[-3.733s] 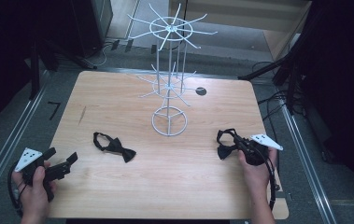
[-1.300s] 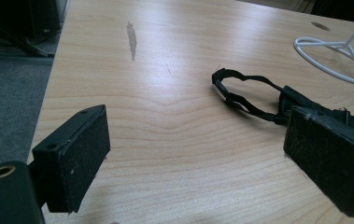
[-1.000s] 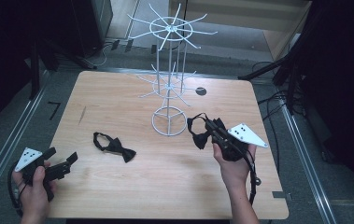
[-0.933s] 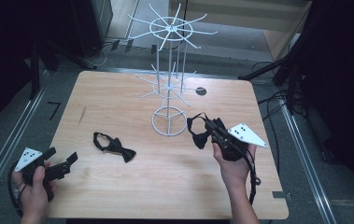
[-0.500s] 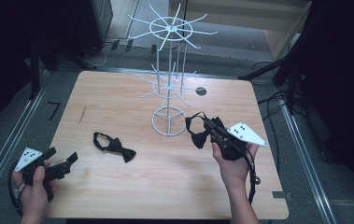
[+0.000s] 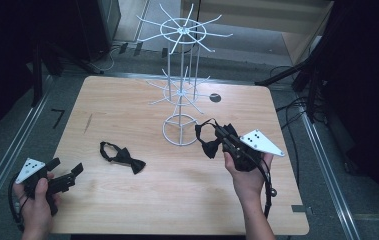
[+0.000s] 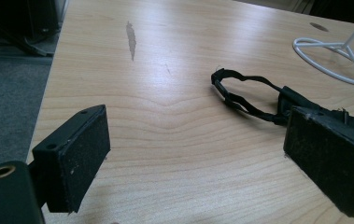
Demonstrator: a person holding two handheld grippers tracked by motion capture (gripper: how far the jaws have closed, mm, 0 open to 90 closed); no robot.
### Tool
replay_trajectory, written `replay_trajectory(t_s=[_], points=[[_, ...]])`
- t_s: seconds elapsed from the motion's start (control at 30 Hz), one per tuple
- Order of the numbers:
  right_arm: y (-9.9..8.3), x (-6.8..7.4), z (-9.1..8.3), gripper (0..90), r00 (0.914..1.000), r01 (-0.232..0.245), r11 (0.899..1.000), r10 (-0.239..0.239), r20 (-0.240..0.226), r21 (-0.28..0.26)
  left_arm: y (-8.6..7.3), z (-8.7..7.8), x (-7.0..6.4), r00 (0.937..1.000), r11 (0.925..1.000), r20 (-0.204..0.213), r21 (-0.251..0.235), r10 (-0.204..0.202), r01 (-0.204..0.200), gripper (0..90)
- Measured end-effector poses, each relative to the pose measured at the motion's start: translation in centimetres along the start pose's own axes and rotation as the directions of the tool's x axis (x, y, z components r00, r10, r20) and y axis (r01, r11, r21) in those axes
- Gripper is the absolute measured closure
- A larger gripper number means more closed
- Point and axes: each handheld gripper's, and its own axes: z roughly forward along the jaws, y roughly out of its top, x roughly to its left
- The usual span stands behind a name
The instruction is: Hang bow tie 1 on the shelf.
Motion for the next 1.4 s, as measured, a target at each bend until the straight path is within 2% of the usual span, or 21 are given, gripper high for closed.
replay_trajectory(t_s=[0.73, 1.4], points=[[1.4, 0.9, -0.5, 89.1, 0.9999, 0.004, 0.999, -0.004, -0.013, -0.04, 0.0, 0.1, 0.1, 1.0, 1.0, 0.007, -0.001, -0.003, 0.003, 7.7], [2.6, 1.7, 0.4, 89.1, 0.9996, 0.007, 0.998, -0.008, -0.025, -0.064, 0.0, 0.1, 0.0, 0.9999, 1.0, 0.013, 0.005, 0.005, -0.005, 7.7]])
